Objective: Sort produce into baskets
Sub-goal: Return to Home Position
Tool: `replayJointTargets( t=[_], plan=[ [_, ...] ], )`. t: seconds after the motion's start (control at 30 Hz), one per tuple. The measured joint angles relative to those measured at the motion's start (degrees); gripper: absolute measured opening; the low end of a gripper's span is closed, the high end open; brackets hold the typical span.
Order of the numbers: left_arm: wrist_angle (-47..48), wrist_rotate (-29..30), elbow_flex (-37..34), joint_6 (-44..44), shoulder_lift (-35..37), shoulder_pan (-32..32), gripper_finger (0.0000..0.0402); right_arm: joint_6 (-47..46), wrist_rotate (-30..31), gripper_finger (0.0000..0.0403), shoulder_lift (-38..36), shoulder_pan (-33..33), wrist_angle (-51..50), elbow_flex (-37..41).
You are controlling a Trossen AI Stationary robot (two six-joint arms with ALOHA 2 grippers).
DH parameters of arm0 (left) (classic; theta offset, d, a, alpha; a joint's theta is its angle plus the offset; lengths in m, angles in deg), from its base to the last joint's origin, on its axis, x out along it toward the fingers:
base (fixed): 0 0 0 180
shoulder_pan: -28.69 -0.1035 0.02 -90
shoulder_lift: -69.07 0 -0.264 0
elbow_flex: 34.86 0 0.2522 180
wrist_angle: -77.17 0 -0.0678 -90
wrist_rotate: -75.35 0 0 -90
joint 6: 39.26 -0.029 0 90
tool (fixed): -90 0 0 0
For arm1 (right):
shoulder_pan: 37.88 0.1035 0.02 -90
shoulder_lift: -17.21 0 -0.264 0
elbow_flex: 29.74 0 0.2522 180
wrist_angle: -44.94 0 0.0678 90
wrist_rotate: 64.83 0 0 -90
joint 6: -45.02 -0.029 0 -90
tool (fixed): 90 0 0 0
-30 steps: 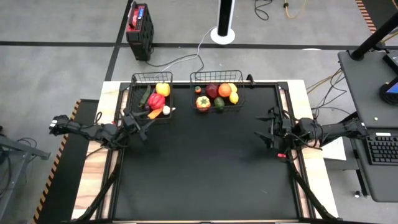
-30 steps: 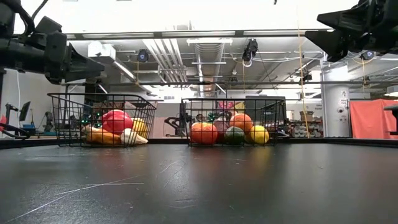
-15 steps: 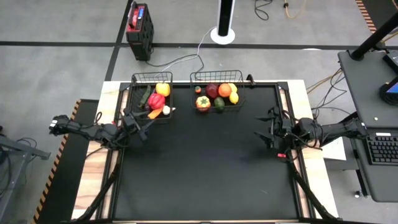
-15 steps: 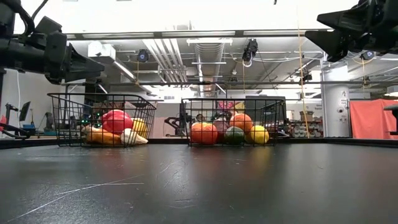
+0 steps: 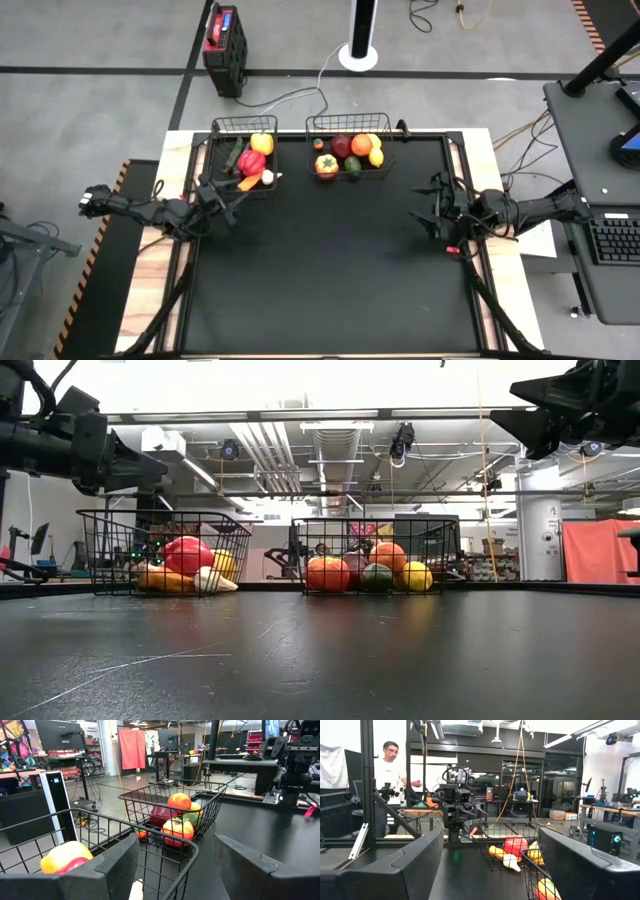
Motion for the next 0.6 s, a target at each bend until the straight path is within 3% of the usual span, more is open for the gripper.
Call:
replayJointTargets(
  t=[0.6],
  plan=[
    [0.02,0.00,0.00,0.00,-0.02,0.00,0.0233,-0.01,0.00,0.0302,0.02,-0.01,0.00,0.00]
  ],
)
